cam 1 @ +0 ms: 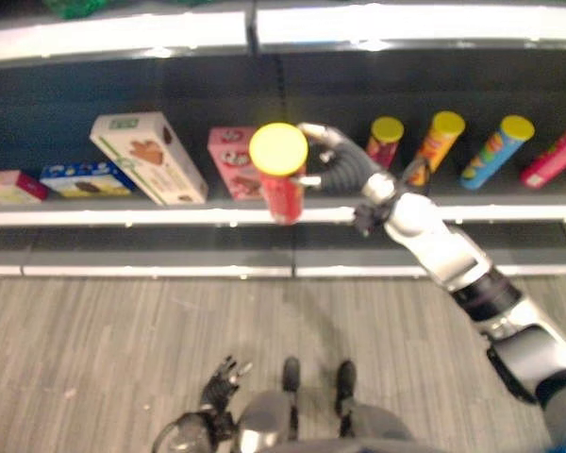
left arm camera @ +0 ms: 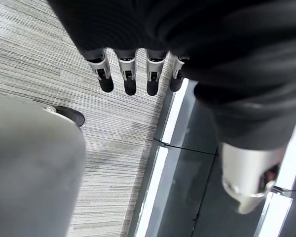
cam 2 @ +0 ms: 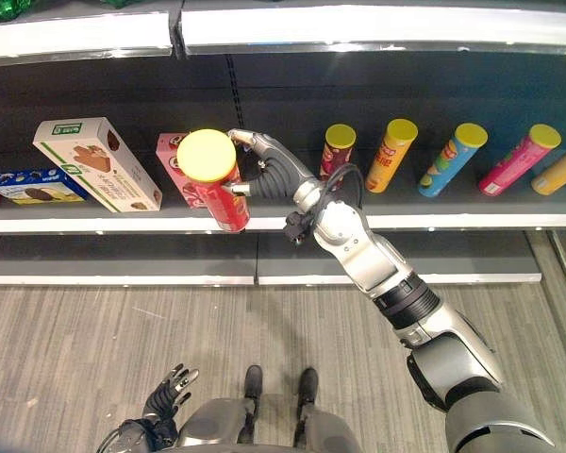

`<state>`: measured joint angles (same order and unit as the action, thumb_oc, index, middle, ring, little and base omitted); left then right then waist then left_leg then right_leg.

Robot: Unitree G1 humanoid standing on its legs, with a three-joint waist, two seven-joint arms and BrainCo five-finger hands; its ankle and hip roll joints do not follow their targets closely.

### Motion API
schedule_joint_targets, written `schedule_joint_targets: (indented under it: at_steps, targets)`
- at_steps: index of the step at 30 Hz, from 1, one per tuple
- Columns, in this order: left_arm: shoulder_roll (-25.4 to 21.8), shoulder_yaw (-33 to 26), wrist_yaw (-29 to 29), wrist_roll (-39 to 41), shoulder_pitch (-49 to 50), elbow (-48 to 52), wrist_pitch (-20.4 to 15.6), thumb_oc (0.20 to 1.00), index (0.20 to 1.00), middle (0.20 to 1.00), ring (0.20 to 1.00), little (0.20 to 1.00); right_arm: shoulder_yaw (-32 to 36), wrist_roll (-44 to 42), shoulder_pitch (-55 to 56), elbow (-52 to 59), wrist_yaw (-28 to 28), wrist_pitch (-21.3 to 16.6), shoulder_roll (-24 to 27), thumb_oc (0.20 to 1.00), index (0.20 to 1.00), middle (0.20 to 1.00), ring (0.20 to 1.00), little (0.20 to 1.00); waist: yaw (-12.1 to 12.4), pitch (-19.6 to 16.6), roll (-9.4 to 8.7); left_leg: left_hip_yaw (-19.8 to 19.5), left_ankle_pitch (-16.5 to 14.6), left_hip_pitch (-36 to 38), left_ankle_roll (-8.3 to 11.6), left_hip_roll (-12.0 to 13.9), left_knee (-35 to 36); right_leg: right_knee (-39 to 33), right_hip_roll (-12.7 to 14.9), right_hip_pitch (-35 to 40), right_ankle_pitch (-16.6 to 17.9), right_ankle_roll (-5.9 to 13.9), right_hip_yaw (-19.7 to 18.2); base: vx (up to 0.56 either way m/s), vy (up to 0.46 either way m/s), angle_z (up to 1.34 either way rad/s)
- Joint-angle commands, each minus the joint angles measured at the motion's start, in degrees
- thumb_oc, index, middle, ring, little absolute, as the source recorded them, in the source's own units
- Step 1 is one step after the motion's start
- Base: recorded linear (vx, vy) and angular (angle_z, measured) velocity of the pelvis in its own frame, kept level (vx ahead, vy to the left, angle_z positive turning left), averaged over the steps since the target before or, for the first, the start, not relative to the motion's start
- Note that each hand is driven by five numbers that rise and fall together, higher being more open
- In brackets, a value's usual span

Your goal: Put the goods on the table back onto the shelves and tidy them up.

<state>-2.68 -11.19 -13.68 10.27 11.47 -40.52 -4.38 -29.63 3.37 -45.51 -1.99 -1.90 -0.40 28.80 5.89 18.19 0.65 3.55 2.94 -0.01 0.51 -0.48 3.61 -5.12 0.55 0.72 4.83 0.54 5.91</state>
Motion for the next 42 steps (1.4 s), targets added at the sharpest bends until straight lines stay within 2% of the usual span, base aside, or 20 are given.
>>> schedule_joint_targets:
  at_steps: [1,2,3,4,5,7,8,9,11,14,15,18,26,30,31,35,42]
  targets:
    - [-1.2,3.5,-0.8,0.1,-0.1,1.1,-0.9,1.0,1.0,1.0,1.0,1.0,3.3,0.3,-6.3,1.9,2.1,-3.1,-0.9,0.2,0.2,0.2,0.2,0.2,0.5,-0.2,-1.07,-1.2,1.4,-2.6,0.63,10.1,1.4,0.1,2.2,3.1,1.0,2.58,-0.4,-0.05,-0.003,0.09]
    - [-1.4,3.5,-0.9,-0.1,-0.2,0.7,-0.8,1.0,1.0,1.0,1.0,1.0,2.9,0.4,-7.1,1.4,2.2,-2.9,-0.8,0.2,0.2,0.2,0.2,0.2,0.3,-0.2,-1.15,-2.3,1.3,-4.1,0.33,11.3,1.4,0.1,2.7,2.5,1.5,2.82,-0.8,-0.03,0.003,0.15]
    - [-1.4,3.5,-0.9,-0.1,-0.2,0.7,-0.8,1.0,1.0,1.0,1.0,1.0,2.9,0.4,-7.1,1.4,2.2,-2.9,-0.8,0.2,0.2,0.2,0.2,0.2,0.3,-0.2,-1.15,-2.3,1.3,-4.2,0.33,11.3,1.4,0.1,2.7,2.5,1.5,2.82,-0.8,0.01,0.07,0.24]
    - [-1.7,3.6,-1.0,-0.1,-0.1,0.9,-0.7,1.0,1.0,1.0,1.0,1.0,2.6,0.8,-9.8,-1.1,3.2,-2.7,0.1,0.2,0.2,0.2,0.2,0.2,0.5,0.0,-0.99,-4.7,1.0,-7.9,0.54,12.9,1.4,0.1,4.1,2.1,2.5,2.84,-1.9,0.08,0.125,0.23]
    - [-1.9,4.3,-1.2,-0.4,-0.1,0.4,-0.8,1.0,1.0,1.0,1.0,1.0,2.9,0.8,-10.9,-2.2,3.5,-2.5,0.5,0.2,0.2,0.2,0.2,0.2,0.5,0.0,-0.49,-4.7,1.7,-9.1,1.1,13.2,1.4,0.4,4.8,2.7,2.9,2.59,-2.3,0.13,0.172,0.15]
    - [-1.9,3.7,-1.9,-0.9,-0.1,-1.1,-1.1,1.0,1.0,1.0,1.0,1.0,3.4,0.8,-12.3,-3.1,3.6,-2.2,-0.5,0.2,0.2,0.2,0.2,0.2,0.7,-0.3,1.19,-4.1,2.6,-6.0,2.14,13.6,1.4,2.2,5.2,2.7,3.1,1.98,-3.1,0.15,0.18,-0.25]
    - [-2.2,4.2,-2.1,-0.6,-0.2,-0.8,-1.1,1.0,1.0,1.0,1.0,1.0,3.7,1.3,-13.0,-3.5,3.9,-2.1,-0.2,0.2,0.2,0.2,0.2,0.2,1.2,0.0,1.94,-3.7,3.0,-6.1,2.41,13.3,1.4,2.7,5.7,2.6,3.0,1.78,-3.0,0.09,0.127,-0.59]
    - [-2.2,4.3,-2.1,-0.6,-0.2,-0.8,-1.1,1.0,1.0,1.0,1.0,1.0,3.7,1.3,-13.0,-3.5,3.9,-2.1,-0.2,0.2,0.2,0.2,0.2,0.2,1.3,0.1,1.94,-3.5,2.9,-6.0,2.4,13.3,1.4,2.8,5.7,2.6,3.0,1.78,-3.1,0.05,0.118,-0.65]
    - [-3.9,5.8,-1.9,-0.5,-0.7,-0.7,-1.7,1.0,1.0,1.0,1.0,1.0,3.5,0.9,-16.0,-5.2,4.2,-1.9,-0.5,0.2,0.2,0.2,0.2,0.2,2.0,2.8,3.47,-3.9,4.2,-6.1,2.67,12.0,1.4,4.7,7.2,0.7,3.3,1.94,-3.5,0.0,0.165,-0.66]
    - [-5.0,6.2,-2.0,0.1,-1.6,0.4,-1.5,1.0,1.0,1.0,1.0,1.0,2.6,1.0,-18.8,-6.6,4.9,-1.8,0.3,0.2,0.2,0.2,0.2,0.2,2.6,4.8,4.03,-3.8,3.9,-5.7,2.77,11.4,1.4,5.4,7.9,0.0,2.9,1.96,-3.8,0.0,0.102,-0.22]
    - [-5.8,6.4,-1.8,0.4,-2.3,1.2,-1.5,1.0,1.0,1.0,1.0,1.0,1.8,1.5,-21.9,-7.7,5.6,-1.8,1.7,0.2,0.2,0.2,0.2,0.2,2.6,6.5,4.64,-3.5,3.7,-6.3,2.85,11.1,1.4,5.8,8.6,-0.9,2.5,2.13,-3.8,-0.03,0.085,-0.05]
    - [-5.5,6.6,-1.6,0.9,-2.9,1.7,-1.5,1.0,1.0,1.0,1.0,1.0,1.8,2.0,-23.8,-8.4,6.6,-1.6,2.9,0.2,0.2,0.2,0.2,0.2,2.6,8.0,5.21,-3.2,3.8,-6.6,3.08,10.9,1.4,6.7,9.3,-1.8,2.4,2.47,-3.7,0.0,0.076,0.07]
    - [-4.2,6.2,-1.3,1.3,-4.1,1.2,-1.7,1.0,1.0,1.0,1.0,1.0,3.9,4.6,-23.5,-8.0,8.1,-0.2,3.5,0.2,0.2,0.2,0.2,0.2,2.4,10.9,4.85,-3.0,3.9,-6.4,3.28,10.9,1.4,7.5,10.2,-2.4,2.3,3.12,-3.9,0.02,0.029,-0.04]
    - [-4.2,6.2,-1.3,1.3,-4.1,1.2,-1.7,1.0,1.0,1.0,1.0,1.0,3.9,4.6,-23.5,-8.0,8.1,-0.2,3.5,0.2,0.2,0.2,0.2,0.2,2.4,10.9,4.85,-3.0,3.9,-6.4,3.28,10.9,1.4,7.5,10.2,-2.4,2.3,3.12,-3.9,0.0,0.02,-0.06]
    - [-4.0,6.1,-1.2,1.9,-4.1,2.6,-1.7,1.0,1.0,1.0,1.0,1.0,6.6,5.3,-21.7,-5.5,9.5,-0.1,5.3,0.2,0.2,0.2,0.2,0.2,2.0,11.6,4.86,-2.8,4.0,-7.0,3.45,11.2,1.4,7.9,10.6,-3.4,2.3,3.39,-3.6,0.01,0.06,-0.05]
    - [-4.0,6.0,-1.2,2.0,-3.3,2.7,-1.8,1.0,1.0,1.0,1.0,1.0,9.0,6.3,-18.8,-1.7,9.4,0.2,5.8,0.2,0.2,0.2,0.2,0.2,1.9,11.6,4.66,-2.7,4.0,-7.3,3.5,11.4,1.4,8.3,10.8,-4.0,2.3,3.46,-3.6,0.02,0.029,0.04]
    - [-3.7,6.5,-1.6,2.1,-2.0,4.0,-2.1,1.0,1.0,1.0,1.0,1.0,11.0,6.3,-19.0,-6.4,11.7,-0.7,5.3,0.2,0.2,0.2,0.2,0.2,2.1,11.6,5.18,-3.0,4.1,-9.1,3.52,11.7,1.4,8.4,10.9,-5.8,2.2,3.64,-3.9,0.01,0.009,-0.04]
